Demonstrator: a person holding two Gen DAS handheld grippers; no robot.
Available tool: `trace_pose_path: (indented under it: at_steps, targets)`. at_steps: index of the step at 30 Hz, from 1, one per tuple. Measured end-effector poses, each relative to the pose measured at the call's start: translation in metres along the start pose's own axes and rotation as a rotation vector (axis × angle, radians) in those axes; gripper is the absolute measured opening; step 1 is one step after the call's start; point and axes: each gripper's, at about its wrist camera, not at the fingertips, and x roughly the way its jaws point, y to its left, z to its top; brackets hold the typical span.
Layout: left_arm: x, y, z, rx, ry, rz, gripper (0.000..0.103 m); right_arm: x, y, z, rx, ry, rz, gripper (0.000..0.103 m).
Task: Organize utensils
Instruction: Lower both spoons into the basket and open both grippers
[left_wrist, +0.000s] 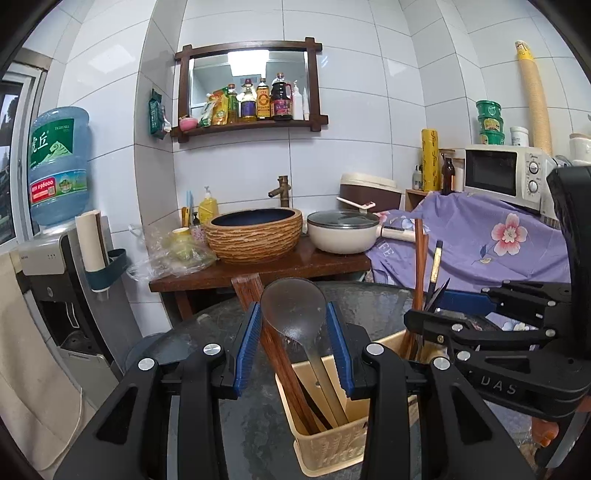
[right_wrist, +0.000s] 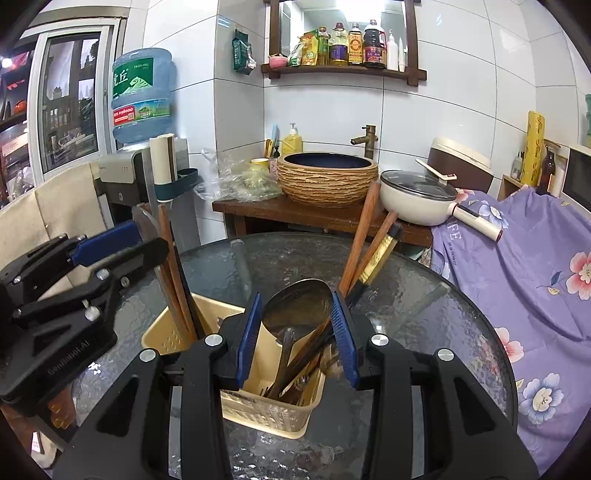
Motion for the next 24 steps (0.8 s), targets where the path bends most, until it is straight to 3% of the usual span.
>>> trace_pose_path:
  at_steps: [24]
  targets:
    - [0.019,0.002,-0.041,0.030,0.112,-0.038,0.036,0.013,0.006,-0.021,-0.061,0.048,-0.020,0.039]
